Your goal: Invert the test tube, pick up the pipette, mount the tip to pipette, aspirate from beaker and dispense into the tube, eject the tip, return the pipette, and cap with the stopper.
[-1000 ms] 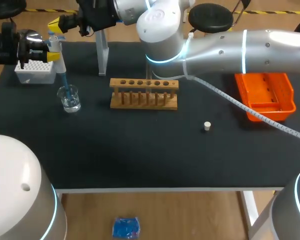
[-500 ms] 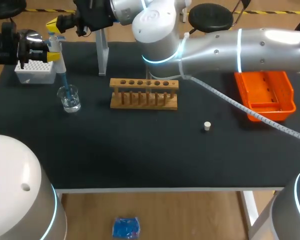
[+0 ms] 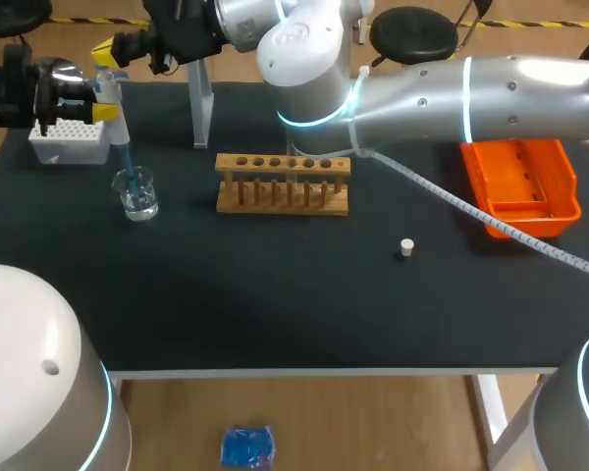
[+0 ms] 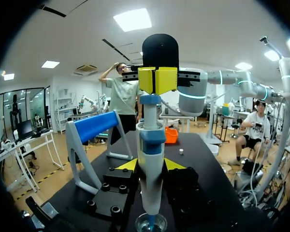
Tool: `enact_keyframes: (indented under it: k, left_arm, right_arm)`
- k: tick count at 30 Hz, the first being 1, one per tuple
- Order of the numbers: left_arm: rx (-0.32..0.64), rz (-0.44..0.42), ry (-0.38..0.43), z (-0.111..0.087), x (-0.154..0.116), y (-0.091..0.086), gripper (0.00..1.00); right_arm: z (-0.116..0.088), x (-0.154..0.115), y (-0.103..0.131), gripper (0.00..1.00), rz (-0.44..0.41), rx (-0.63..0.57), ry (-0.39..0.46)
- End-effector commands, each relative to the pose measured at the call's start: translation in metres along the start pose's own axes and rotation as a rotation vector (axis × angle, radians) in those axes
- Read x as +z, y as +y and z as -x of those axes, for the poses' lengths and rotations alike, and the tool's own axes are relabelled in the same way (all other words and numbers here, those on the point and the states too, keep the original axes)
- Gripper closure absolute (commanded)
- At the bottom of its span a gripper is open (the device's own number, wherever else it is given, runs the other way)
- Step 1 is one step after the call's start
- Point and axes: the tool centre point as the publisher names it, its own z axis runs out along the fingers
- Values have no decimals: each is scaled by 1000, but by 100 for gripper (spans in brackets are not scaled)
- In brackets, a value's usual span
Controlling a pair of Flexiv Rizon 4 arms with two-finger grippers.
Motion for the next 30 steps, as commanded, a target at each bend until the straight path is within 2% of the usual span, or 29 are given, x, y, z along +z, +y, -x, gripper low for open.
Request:
enact_keyframes:
  k: [1, 30]
  left_arm:
    - [1, -2, 5, 2, -1, -2, 100]
    - [1, -2, 5, 2, -1, -2, 100]
  right_arm:
    - [2, 3, -3, 100, -7, 1, 2]
    - [3, 10, -29, 100, -25, 37, 10]
